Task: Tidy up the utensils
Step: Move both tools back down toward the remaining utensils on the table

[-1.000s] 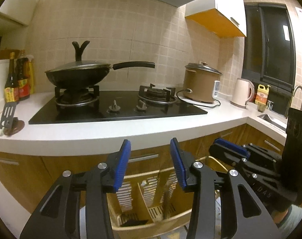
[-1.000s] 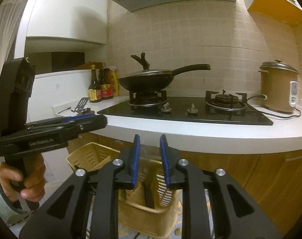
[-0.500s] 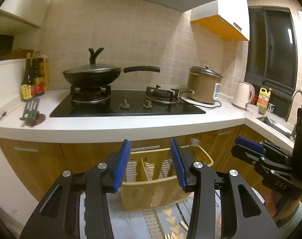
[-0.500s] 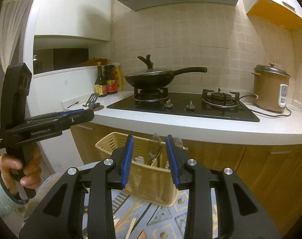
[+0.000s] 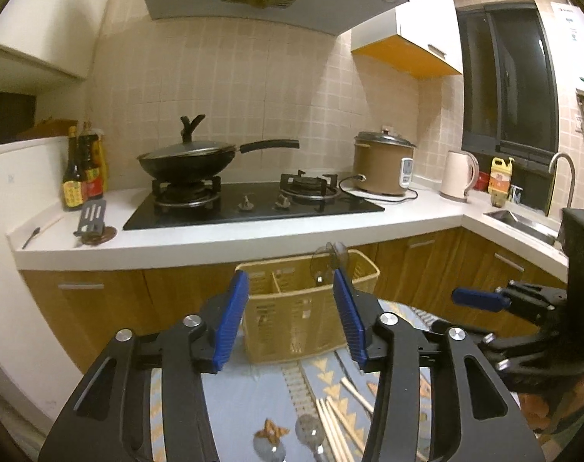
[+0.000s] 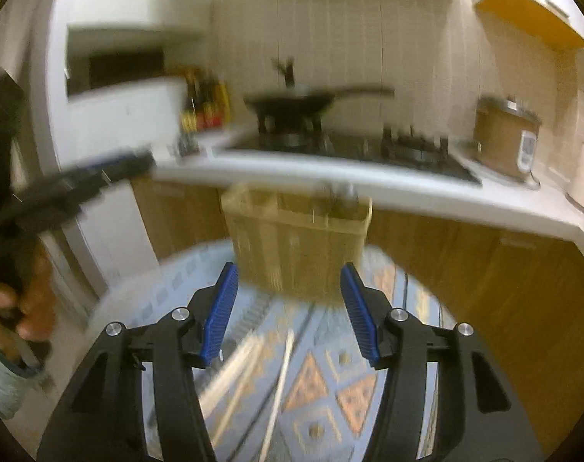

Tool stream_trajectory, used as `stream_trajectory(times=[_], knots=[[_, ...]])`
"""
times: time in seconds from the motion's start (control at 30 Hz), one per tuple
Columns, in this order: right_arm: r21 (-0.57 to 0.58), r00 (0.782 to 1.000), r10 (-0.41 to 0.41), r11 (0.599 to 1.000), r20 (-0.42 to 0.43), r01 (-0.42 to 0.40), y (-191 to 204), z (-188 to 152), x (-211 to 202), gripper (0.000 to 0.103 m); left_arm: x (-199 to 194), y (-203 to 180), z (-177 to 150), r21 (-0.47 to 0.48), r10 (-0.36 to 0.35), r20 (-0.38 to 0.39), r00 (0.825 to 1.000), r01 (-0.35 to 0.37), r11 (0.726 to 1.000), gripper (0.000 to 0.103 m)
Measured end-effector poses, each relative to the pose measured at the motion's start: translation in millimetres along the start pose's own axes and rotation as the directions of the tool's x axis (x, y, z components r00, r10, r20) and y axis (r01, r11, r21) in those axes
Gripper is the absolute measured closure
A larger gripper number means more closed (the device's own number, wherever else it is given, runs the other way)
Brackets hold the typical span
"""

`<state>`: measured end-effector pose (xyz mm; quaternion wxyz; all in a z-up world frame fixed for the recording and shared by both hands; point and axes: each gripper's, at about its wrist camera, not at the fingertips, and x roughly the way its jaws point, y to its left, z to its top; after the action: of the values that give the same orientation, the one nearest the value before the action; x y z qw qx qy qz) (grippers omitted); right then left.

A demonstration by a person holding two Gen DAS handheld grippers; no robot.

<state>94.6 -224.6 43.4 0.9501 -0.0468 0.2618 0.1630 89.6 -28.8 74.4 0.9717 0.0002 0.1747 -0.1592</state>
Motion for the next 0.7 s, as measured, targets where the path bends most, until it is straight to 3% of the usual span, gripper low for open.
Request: stream_trajectory(times=[0.13, 0.23, 0.33, 0.4, 0.53, 0.7], knots=[[0.02, 0.982, -0.005, 1.0, -0.19, 0.009, 8.5, -13.5, 18.6, 0.051, 0.0, 16.9, -10.4, -0.065, -0.062, -0.09, 0.994, 0.056, 0.996, 0.056], [0.079, 0.951, 0.044, 0.997, -0.307, -0.021, 6.5, -27.2, 34.1, 0.051, 18.4, 36.7, -25.5, -0.149, -0.155, -0.223, 0.962, 0.123, 0.981, 0.056], [0.137, 0.919, 0.083, 0.99, -0.386, -0.032, -3.3, -41.3, 54.2, 0.059, 41.3, 50.2, -49.6, -0.205, -0.199, -0.36, 0.912, 0.131, 0.97, 0.056], [0.164, 0.897, 0.101, 0.986, -0.43, -0.032, -8.3, -50.8, 67.7, 0.065, 58.6, 57.3, -71.6, -0.231, -0.215, -0.458, 0.863, 0.118, 0.966, 0.057], [0.219, 0.859, 0.137, 0.975, -0.494, -0.03, -17.3, -66.6, 89.3, 0.067, 78.8, 70.6, -112.2, -0.297, -0.258, -0.57, 0.78, 0.097, 0.95, 0.058], [0.246, 0.82, 0.164, 0.969, -0.549, -0.03, -20.0, -77.8, 110.3, 0.068, 88.9, 75.6, -139.9, -0.315, -0.26, -0.642, 0.721, 0.061, 0.947, 0.058]])
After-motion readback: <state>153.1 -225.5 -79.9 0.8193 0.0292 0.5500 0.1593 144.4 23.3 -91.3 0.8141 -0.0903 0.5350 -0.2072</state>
